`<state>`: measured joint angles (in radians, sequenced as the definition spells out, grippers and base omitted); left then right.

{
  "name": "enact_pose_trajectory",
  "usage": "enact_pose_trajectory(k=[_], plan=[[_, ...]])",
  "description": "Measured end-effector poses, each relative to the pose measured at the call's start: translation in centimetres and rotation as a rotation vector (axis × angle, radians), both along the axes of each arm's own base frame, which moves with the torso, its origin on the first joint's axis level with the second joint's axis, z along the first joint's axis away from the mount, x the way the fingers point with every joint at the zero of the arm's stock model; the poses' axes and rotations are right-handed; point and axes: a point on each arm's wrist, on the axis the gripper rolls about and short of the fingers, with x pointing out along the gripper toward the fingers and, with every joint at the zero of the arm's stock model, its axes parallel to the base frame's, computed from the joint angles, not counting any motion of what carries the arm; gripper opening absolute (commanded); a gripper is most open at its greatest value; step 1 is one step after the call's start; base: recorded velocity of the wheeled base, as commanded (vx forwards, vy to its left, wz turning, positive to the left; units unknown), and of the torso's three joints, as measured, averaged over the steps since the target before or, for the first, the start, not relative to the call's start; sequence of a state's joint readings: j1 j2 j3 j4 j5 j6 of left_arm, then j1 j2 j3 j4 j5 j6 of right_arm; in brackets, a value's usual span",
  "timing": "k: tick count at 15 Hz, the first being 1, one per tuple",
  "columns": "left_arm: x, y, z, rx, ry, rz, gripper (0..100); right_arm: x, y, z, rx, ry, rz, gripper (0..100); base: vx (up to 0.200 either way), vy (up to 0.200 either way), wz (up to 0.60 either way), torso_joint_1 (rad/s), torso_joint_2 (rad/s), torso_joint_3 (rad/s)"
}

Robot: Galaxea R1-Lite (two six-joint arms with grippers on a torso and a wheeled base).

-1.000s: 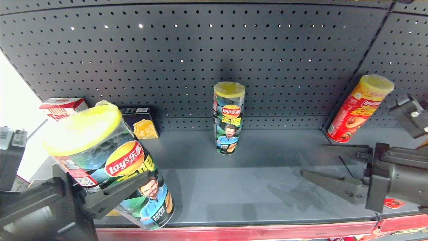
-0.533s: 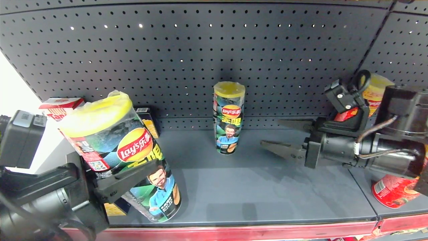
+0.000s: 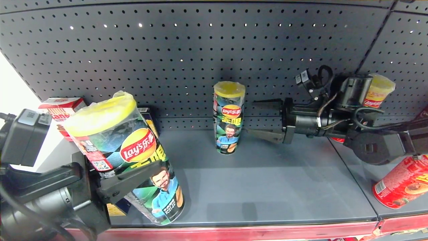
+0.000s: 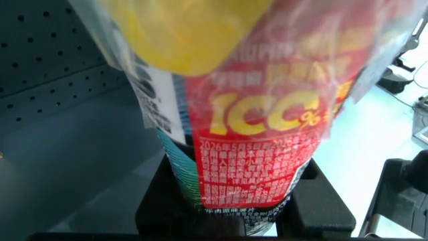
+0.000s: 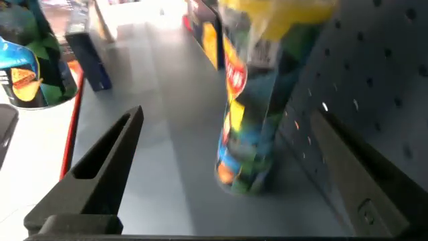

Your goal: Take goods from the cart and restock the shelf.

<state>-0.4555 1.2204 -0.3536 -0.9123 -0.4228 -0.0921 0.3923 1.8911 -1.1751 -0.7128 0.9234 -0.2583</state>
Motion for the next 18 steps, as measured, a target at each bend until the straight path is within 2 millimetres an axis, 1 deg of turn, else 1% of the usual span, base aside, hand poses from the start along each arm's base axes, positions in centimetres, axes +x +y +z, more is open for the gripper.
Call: enact_pose_trajectory(k=[2, 5, 9, 12, 14, 18], plan=[[0.1, -0.1, 0.0, 0.0, 0.001, -0.003, 0, 1.8, 0.8, -0.1, 0.006, -0.012, 0.022, 100, 0.0, 0.0, 0.0, 0.0, 0.0, 0.0], [0.5, -0.3, -0.1, 0.001, 0.003, -0.001, 0, 4.0, 2.3, -1.2, 0.008, 0.012, 0.042, 100, 0.0, 0.0, 0.0, 0.0, 0.0, 0.0], [0.8, -0.4, -0.2, 0.007, 0.013, -0.001, 0, 5.3, 4.5, -3.2, 0.007, 0.074, 0.074, 100, 0.0, 0.0, 0.0, 0.0, 0.0, 0.0], [0.8, -0.4, -0.4, 0.01, 0.019, -0.001, 0, 6.0, 5.0, -4.7, -0.002, 0.109, 0.076, 100, 0.0, 0.0, 0.0, 0.0, 0.0, 0.0], [0.8, -0.3, -0.6, 0.013, 0.025, 0.001, 0, 6.5, 5.2, -5.1, 0.003, 0.125, 0.058, 100, 0.0, 0.0, 0.0, 0.0, 0.0, 0.0], [0.7, -0.3, -0.7, 0.015, 0.031, 0.003, 0, 7.1, 6.2, -5.1, 0.013, 0.125, 0.061, 100, 0.0, 0.0, 0.0, 0.0, 0.0, 0.0]])
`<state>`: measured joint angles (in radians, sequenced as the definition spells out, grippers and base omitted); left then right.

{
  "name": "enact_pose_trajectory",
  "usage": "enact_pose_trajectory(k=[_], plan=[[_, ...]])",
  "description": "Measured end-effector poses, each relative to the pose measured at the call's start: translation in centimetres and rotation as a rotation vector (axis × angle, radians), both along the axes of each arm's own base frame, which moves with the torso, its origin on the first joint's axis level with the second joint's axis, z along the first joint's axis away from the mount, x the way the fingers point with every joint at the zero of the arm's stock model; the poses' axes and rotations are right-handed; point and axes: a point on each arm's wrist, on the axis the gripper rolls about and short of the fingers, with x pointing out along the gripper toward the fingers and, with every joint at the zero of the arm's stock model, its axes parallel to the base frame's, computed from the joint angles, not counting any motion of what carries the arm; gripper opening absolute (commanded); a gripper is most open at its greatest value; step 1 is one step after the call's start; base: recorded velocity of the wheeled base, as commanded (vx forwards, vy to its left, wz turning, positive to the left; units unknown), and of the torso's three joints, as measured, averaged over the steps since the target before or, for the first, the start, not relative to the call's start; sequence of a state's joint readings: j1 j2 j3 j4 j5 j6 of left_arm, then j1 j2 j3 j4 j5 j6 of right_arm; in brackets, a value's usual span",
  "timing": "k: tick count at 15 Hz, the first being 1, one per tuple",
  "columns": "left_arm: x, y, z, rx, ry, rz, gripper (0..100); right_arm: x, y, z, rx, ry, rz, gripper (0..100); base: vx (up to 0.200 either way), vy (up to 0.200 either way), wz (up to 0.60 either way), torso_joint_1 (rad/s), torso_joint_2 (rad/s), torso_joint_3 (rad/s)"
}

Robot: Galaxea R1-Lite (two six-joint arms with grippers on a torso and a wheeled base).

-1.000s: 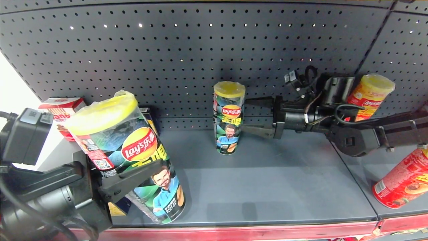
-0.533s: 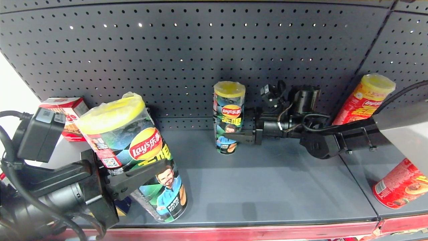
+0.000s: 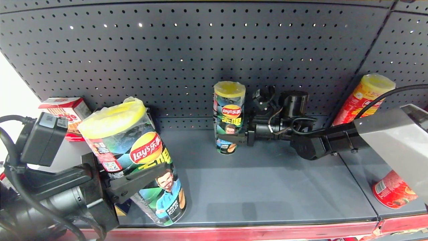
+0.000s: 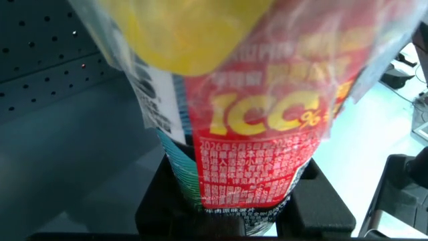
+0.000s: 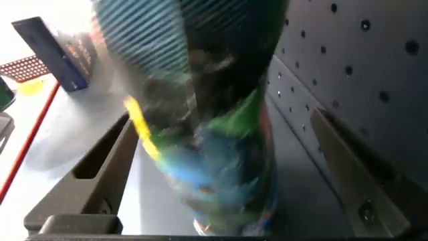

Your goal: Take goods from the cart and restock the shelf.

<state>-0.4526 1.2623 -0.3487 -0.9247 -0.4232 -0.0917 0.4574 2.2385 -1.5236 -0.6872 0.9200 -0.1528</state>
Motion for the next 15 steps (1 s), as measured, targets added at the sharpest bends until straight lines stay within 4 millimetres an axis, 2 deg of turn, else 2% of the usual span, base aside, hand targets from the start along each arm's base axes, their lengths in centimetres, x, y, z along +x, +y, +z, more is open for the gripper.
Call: enact_pose_trajectory(k=[1, 2, 11, 13, 15], plan=[[0.0, 0.0, 0.0, 0.0, 0.0, 0.001, 0, 0.1, 0.3, 0.0, 0.003, -0.004, 0.003, 100, 0.0, 0.0, 0.0, 0.0, 0.0, 0.0], [0.0, 0.0, 0.0, 0.0, 0.0, 0.001, 0, 0.3, 0.4, -0.1, 0.003, -0.005, 0.003, 0, 0.0, 0.0, 0.0, 0.0, 0.0, 0.0], [0.0, 0.3, 0.0, 0.0, -0.001, 0.014, 0, 0.0, 1.0, -0.5, -0.003, 0.004, -0.033, 0, 0.0, 0.0, 0.0, 0.0, 0.0, 0.0], [0.0, 0.3, 0.0, 0.0, -0.001, 0.015, 0, -0.8, 1.1, -0.1, -0.006, 0.008, -0.061, 0, 0.0, 0.0, 0.0, 0.0, 0.0, 0.0], [0.0, 0.3, 0.0, 0.0, -0.001, 0.015, 0, -2.5, 1.3, 0.0, -0.015, 0.02, -0.07, 0, 0.0, 0.0, 0.0, 0.0, 0.0, 0.0]])
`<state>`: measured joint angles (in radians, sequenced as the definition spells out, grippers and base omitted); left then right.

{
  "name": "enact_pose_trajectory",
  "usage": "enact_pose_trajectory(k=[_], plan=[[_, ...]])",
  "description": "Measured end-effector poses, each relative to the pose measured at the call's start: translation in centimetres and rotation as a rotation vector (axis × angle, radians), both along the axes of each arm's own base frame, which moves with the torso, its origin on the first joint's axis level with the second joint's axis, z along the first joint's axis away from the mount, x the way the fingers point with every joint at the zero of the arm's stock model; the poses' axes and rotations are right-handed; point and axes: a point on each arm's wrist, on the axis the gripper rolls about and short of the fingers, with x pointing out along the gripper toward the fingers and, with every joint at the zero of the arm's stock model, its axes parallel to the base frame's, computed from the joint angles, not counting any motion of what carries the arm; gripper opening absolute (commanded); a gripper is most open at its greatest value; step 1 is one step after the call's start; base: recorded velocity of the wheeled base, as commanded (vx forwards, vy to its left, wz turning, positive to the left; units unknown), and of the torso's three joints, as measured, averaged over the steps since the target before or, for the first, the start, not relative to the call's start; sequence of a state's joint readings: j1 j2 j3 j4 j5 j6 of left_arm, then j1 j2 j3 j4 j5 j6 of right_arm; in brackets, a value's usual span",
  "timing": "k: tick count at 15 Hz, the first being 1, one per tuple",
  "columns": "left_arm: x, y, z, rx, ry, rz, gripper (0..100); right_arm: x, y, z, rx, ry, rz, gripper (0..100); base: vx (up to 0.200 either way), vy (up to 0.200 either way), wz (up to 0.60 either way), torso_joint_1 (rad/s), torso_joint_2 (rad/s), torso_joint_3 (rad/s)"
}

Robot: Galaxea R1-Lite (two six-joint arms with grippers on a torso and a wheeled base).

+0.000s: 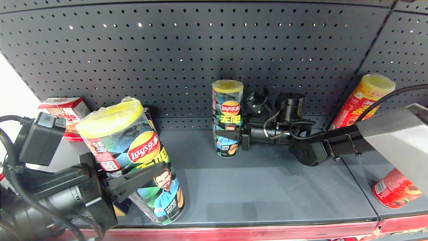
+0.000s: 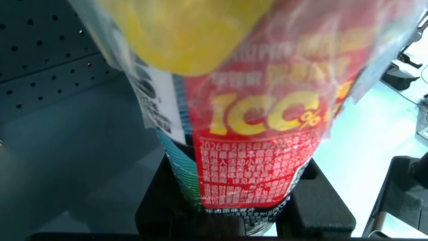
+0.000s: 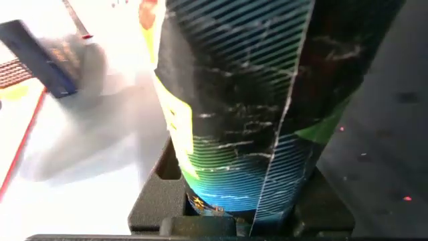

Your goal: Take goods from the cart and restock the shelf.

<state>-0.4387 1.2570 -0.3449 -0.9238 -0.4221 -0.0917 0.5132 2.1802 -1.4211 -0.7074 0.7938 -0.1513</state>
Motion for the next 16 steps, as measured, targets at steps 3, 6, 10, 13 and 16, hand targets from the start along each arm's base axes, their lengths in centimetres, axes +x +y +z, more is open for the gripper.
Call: enact_pose_trajectory(k=[3, 6, 10, 13, 16], plan=[[0.0, 0.0, 0.0, 0.002, 0.002, 0.002, 0, -3.7, 0.0, 0.6, 0.011, -0.026, -0.045, 0, 0.0, 0.0, 0.0, 0.0, 0.0, 0.0], [0.0, 0.0, 0.0, 0.0, -0.001, 0.002, 0, -7.1, -1.2, 0.6, 0.03, -0.053, -0.041, 0, 0.0, 0.0, 0.0, 0.0, 0.0, 0.0], [0.0, 0.0, 0.0, 0.0, -0.001, 0.006, 0, -11.2, -2.4, -0.9, 0.031, -0.053, -0.008, 0, 0.0, 0.0, 0.0, 0.0, 0.0, 0.0], [0.0, 0.0, 0.1, -0.001, -0.003, 0.008, 0, -12.6, -2.4, -2.0, 0.025, -0.048, 0.013, 0, 0.0, 0.0, 0.0, 0.0, 0.0, 0.0], [0.0, 0.0, 0.1, -0.002, -0.003, 0.009, 0, -12.5, -2.2, -3.1, 0.024, -0.048, 0.018, 0, 0.0, 0.0, 0.0, 0.0, 0.0, 0.0]])
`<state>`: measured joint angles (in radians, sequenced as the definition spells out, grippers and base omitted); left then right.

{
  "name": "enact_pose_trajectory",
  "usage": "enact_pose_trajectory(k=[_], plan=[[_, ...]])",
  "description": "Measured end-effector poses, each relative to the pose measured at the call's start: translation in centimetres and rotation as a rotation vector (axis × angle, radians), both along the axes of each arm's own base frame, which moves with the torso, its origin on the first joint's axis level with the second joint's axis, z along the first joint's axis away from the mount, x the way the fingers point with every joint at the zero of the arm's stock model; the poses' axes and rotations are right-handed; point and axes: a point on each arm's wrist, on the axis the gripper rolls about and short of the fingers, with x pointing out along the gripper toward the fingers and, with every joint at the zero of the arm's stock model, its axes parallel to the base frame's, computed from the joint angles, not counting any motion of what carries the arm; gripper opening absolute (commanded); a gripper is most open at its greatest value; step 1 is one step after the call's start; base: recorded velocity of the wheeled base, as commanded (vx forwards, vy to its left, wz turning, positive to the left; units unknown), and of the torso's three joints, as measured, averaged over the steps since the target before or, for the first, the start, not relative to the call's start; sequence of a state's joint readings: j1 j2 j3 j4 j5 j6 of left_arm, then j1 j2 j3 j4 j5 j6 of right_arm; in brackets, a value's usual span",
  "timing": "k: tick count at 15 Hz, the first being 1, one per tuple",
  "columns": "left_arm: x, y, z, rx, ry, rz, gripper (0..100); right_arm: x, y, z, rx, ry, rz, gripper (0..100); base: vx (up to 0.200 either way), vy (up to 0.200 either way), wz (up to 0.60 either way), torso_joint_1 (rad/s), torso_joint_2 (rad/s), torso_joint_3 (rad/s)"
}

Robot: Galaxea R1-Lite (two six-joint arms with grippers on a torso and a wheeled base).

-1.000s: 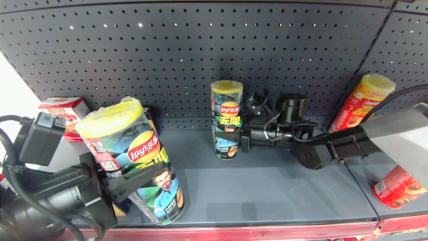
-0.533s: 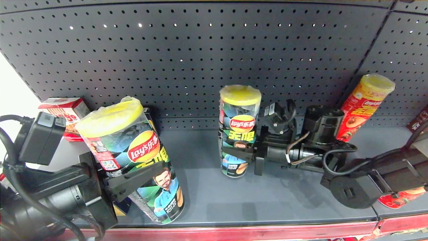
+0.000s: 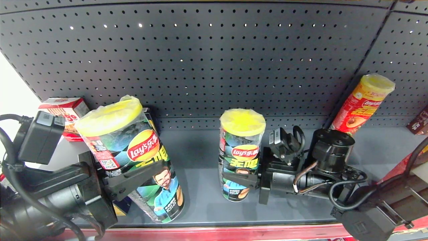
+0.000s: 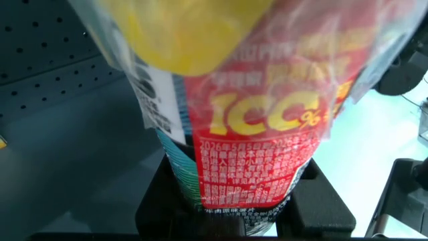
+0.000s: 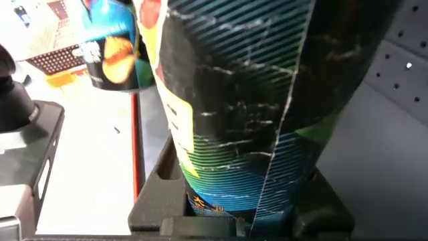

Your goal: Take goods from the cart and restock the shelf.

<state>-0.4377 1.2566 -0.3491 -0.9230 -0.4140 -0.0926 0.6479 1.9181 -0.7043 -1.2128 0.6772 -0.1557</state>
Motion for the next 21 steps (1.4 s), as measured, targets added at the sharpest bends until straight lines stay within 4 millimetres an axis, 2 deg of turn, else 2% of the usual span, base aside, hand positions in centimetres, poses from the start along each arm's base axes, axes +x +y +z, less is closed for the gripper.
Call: enact_pose_trajectory(k=[4, 11, 12, 17, 21], plan=[[0.0, 0.0, -0.1, 0.001, 0.003, 0.001, 0, 0.2, 0.3, -1.1, -0.018, 0.023, 0.005, 0, 0.0, 0.0, 0.0, 0.0, 0.0, 0.0], [-0.1, 0.1, -0.4, 0.007, 0.017, -0.001, 0, -0.6, 0.6, -1.9, -0.03, 0.037, 0.026, 0, 0.0, 0.0, 0.0, 0.0, 0.0, 0.0], [-0.2, 0.1, -0.5, 0.009, 0.02, -0.001, 0, -0.7, 0.6, -2.0, -0.032, 0.041, 0.022, 100, 0.0, 0.0, 0.0, 0.0, 0.0, 0.0], [-0.3, 0.1, -0.8, 0.012, 0.026, -0.001, 0, -1.0, 0.3, -2.4, -0.048, 0.059, -0.013, 100, 0.0, 0.0, 0.0, 0.0, 0.0, 0.0], [-0.3, 0.2, -0.8, 0.013, 0.027, -0.001, 0, -2.1, -1.1, -1.5, -0.039, 0.058, -0.057, 100, 0.0, 0.0, 0.0, 0.0, 0.0, 0.0]])
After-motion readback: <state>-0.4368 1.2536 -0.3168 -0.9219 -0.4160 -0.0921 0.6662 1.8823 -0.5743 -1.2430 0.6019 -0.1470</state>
